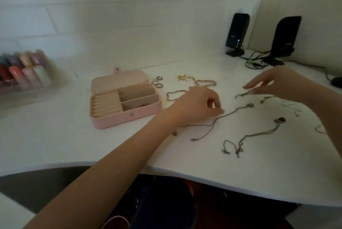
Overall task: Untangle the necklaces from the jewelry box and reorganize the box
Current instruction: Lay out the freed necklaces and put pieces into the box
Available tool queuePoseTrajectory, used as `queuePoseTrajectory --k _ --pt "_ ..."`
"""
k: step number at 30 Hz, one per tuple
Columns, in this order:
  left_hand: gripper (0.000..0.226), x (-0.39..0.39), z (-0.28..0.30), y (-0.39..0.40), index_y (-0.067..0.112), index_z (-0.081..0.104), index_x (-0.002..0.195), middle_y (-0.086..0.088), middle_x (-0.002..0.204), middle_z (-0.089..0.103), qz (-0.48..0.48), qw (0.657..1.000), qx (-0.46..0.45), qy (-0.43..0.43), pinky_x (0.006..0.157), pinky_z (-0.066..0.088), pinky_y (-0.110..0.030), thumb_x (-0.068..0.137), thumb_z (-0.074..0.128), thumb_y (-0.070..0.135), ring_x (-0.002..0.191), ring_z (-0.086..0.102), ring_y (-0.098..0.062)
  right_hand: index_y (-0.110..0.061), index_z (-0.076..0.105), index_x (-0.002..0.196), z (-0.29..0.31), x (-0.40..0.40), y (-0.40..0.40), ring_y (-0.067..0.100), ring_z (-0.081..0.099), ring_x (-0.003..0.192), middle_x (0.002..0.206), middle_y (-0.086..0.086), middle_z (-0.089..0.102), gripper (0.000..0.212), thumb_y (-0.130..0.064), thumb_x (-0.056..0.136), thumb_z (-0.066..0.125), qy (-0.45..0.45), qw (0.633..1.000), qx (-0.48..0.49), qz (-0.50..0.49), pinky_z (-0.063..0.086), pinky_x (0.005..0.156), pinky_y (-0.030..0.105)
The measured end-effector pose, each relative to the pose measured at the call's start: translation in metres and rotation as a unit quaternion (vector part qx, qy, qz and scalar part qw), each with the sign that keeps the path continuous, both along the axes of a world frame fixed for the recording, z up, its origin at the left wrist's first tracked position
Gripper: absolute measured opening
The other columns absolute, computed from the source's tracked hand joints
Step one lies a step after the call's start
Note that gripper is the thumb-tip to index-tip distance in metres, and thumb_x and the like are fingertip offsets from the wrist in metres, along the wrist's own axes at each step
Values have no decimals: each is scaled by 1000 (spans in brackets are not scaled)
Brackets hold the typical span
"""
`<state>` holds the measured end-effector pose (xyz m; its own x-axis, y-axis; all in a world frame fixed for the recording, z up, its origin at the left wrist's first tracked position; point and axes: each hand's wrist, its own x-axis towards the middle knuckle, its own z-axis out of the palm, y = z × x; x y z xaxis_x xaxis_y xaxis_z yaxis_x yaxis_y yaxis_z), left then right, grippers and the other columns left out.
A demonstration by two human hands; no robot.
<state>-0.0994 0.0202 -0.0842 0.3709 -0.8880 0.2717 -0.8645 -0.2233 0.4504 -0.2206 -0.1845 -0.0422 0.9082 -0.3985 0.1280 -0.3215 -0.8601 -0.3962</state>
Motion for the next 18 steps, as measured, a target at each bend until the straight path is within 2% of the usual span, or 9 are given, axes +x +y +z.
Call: queuePoseTrajectory --k 3,8,10,13,15,18 --pt "22 -4 -8 -18 17 66 85 2 76 61 4 999 -12 43 54 35 -12 83 68 39 61 46 -3 -35 70 82 -15 -5 -7 10 61 81 86 -11 68 11 -28 76 76 26 999 19 10 48 72 27" --pt "12 -2 -17 -22 18 66 86 11 69 55 -3 995 -44 92 57 38 -12 82 72 28 58 45 0 -28 66 82 -29 0 -11 7 54 80 87 -8 62 11 -31 78 75 73 997 19 25 42 68 24" --pt "15 -2 -18 -21 20 65 92 11 76 58 8 991 -58 122 59 39 -9 81 73 26 60 47 1 -25 64 81 -31 2 -9 8 54 81 87 -9 61 9 -30 82 72 79 996 6 34 41 67 21" --pt "30 -4 -16 -23 20 60 108 9 97 64 29 985 -74 154 65 40 -4 81 72 27 81 58 -1 -22 60 84 -30 6 1 15 59 87 89 -7 63 7 -23 86 67 39 996 5 81 44 71 22" --pt "40 -8 -14 -25 19 53 118 9 104 67 9 978 -57 200 71 43 -5 83 71 27 92 61 -1 -17 58 85 -26 9 14 18 64 84 88 0 68 7 -14 89 63 -43 987 92 127 49 72 22" --pt "29 -11 -8 -21 11 49 117 5 84 72 -21 953 -44 298 75 47 -15 92 61 20 79 63 -8 -6 49 89 -18 14 38 15 69 84 94 8 71 6 -8 95 50 -144 941 262 161 55 74 21"
